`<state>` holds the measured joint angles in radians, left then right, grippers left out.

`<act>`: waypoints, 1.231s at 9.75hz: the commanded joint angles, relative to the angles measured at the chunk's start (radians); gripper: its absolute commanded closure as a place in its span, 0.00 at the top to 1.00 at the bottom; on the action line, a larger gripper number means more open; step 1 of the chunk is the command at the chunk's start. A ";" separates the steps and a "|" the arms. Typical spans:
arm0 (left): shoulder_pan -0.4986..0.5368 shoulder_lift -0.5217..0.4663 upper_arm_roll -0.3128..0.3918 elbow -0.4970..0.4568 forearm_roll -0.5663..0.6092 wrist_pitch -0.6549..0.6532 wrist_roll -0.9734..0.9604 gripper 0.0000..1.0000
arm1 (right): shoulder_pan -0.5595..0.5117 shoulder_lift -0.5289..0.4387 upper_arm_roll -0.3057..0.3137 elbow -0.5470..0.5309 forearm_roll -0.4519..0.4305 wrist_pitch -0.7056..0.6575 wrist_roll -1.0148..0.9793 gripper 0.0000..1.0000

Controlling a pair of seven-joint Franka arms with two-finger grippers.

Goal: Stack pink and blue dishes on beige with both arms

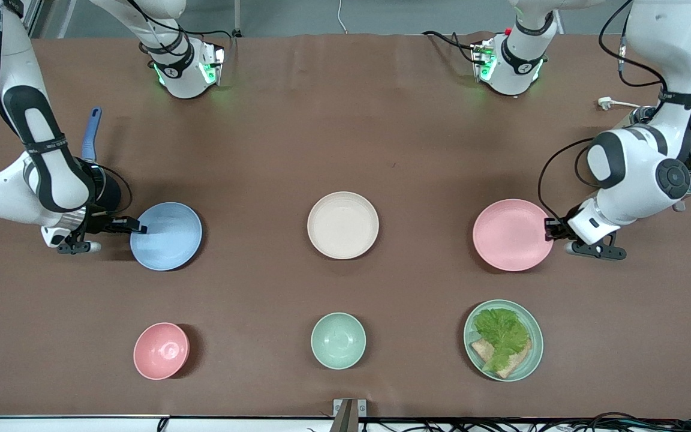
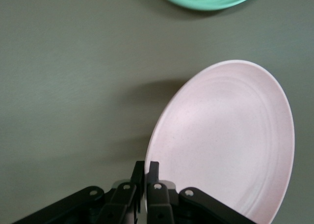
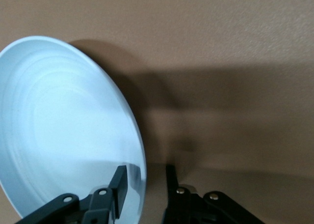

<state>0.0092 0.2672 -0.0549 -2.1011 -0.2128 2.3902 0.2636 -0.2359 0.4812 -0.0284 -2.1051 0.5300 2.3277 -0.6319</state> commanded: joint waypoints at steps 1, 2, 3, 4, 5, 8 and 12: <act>0.002 -0.006 -0.141 0.093 -0.028 -0.071 -0.193 0.01 | -0.009 -0.006 0.007 -0.001 0.045 -0.054 -0.015 0.06; 0.000 0.000 -0.211 0.120 -0.028 -0.074 -0.292 0.01 | -0.011 -0.006 0.005 0.017 0.054 -0.092 -0.012 0.01; -0.009 0.012 -0.280 0.140 -0.028 -0.074 -0.370 0.01 | -0.011 -0.007 0.002 0.048 0.054 -0.149 -0.011 0.01; -0.017 0.045 -0.334 0.166 -0.028 -0.074 -0.410 0.01 | -0.005 -0.007 -0.025 0.101 0.054 -0.239 0.015 0.01; -0.017 0.097 -0.403 0.186 -0.028 -0.072 -0.444 0.01 | 0.001 -0.016 -0.040 0.152 0.044 -0.330 0.050 0.01; -0.101 0.275 -0.476 0.259 -0.005 0.022 -0.567 0.02 | 0.007 -0.035 -0.056 0.385 -0.027 -0.656 0.303 0.01; -0.161 0.435 -0.476 0.300 0.286 0.141 -0.821 0.03 | 0.169 -0.101 -0.051 0.467 -0.028 -0.748 0.666 0.01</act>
<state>-0.1560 0.6532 -0.5289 -1.8369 -0.0065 2.5333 -0.4922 -0.1343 0.4169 -0.0754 -1.6260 0.5223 1.5770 -0.0726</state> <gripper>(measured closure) 0.947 0.921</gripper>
